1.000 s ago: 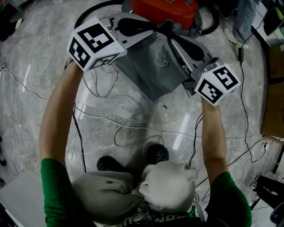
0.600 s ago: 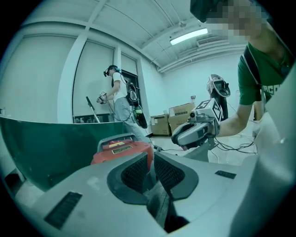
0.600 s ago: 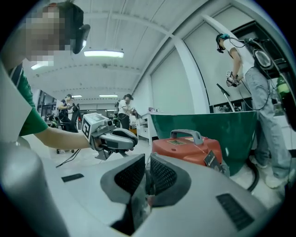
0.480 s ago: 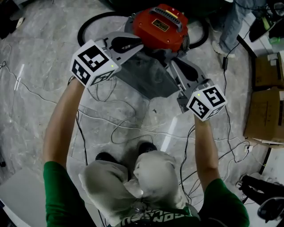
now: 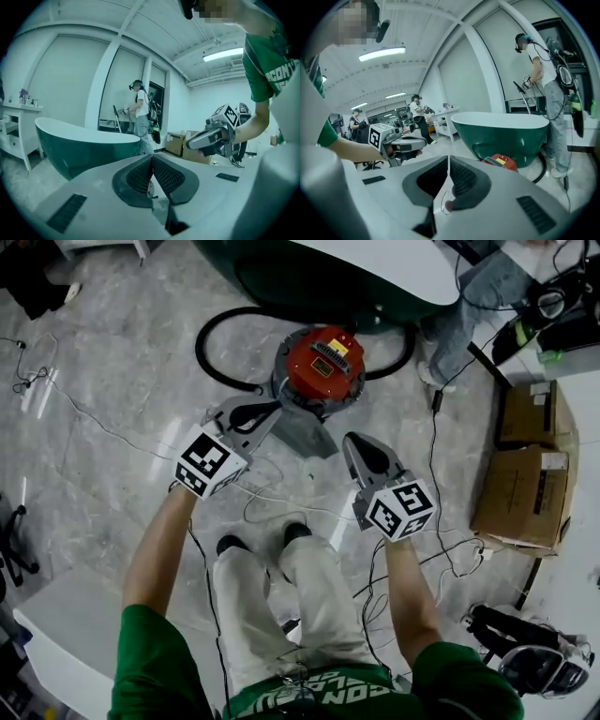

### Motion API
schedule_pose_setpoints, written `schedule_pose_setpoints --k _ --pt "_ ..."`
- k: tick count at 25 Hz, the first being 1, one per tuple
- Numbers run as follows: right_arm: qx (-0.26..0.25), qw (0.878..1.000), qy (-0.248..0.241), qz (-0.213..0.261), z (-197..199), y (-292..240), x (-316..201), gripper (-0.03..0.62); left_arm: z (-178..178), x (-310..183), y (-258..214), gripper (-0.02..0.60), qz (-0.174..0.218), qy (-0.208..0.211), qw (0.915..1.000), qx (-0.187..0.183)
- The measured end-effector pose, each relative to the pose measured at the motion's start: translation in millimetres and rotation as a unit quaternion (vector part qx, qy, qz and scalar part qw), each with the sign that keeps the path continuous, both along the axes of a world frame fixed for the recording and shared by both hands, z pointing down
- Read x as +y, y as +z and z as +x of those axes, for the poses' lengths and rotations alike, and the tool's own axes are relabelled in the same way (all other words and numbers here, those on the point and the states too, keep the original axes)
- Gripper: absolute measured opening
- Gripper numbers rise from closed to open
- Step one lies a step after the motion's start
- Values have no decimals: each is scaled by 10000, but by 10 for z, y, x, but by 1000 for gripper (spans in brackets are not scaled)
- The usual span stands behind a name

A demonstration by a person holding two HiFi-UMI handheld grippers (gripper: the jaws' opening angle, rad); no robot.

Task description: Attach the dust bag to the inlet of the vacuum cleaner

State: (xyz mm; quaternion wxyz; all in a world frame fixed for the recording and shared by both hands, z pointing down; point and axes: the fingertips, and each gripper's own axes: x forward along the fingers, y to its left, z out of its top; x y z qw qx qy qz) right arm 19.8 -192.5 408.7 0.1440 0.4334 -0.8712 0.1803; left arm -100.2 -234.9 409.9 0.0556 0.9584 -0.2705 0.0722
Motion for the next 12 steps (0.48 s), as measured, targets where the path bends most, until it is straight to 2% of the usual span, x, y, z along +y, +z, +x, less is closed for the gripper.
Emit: schedule_pose_setpoints --k 4,7,12 --pt "-284 9990 192 -285 -155 -996 224 15 -90 336 -1003 5 -238 -10 9996 151" --pt "-284 9987 300 -287 -291 -1722 267 9 -152 424 -1747 5 -348 28 9991 243" --pt "-406 9978 464 -250 -448 -2744 372 8 -270 618 -2628 3 -689 -117 9965 460"
